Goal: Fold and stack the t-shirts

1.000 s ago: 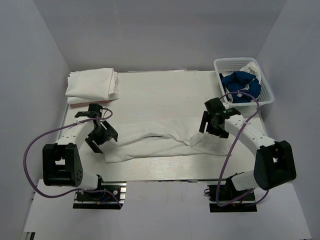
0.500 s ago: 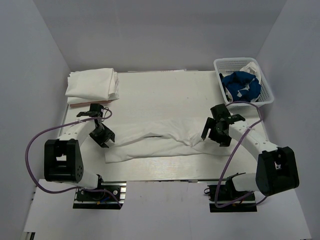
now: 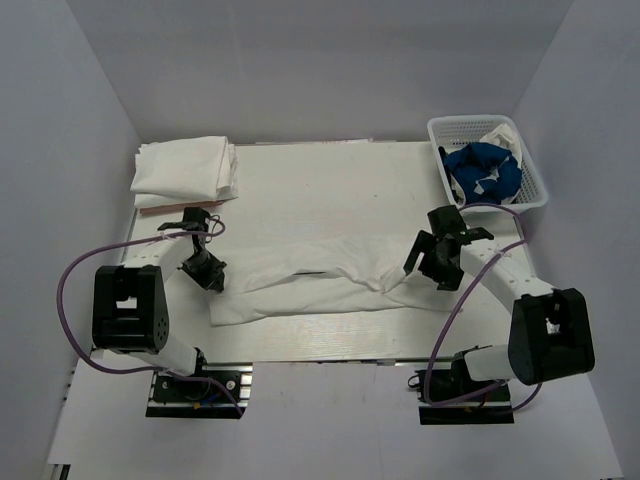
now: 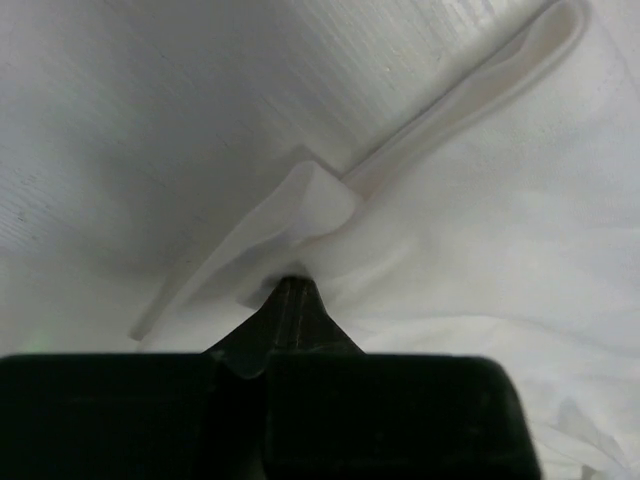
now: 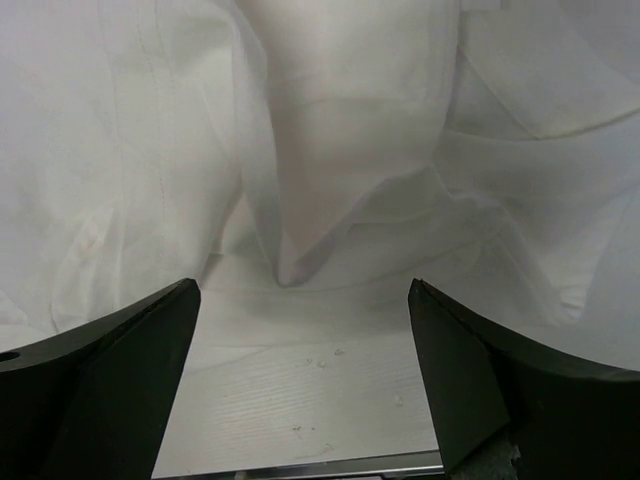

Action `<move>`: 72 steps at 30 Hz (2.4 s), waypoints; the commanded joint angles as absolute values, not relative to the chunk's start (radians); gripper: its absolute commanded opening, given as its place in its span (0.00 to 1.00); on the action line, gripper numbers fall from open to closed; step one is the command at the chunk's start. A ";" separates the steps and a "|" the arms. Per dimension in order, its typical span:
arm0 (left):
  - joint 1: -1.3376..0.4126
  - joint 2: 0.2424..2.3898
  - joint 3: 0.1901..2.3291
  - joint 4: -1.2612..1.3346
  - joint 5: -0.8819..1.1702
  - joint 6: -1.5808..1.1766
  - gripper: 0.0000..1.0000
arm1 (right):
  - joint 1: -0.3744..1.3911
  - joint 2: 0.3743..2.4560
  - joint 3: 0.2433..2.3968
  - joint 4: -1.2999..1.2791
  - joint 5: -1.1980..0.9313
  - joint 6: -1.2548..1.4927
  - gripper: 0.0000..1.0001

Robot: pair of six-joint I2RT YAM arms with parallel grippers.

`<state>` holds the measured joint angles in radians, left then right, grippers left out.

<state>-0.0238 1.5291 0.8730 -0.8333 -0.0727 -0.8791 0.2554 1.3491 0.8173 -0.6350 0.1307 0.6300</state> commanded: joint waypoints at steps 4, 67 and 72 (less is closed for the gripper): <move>-0.029 1.516 0.956 -0.836 -0.075 -0.842 0.00 | 0.219 1.414 0.908 -0.565 0.149 0.679 0.90; -0.028 1.525 1.080 -0.887 0.006 -0.727 0.18 | 0.098 1.184 0.946 -0.480 0.094 0.376 0.90; -0.028 1.534 1.080 -0.887 0.015 -0.718 0.35 | 0.158 1.255 0.957 -0.417 -0.350 0.278 0.90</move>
<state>-0.0235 1.5425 1.0554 -0.9039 -0.0074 -0.7254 0.1211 1.2140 0.9382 -0.4881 -0.0368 0.3641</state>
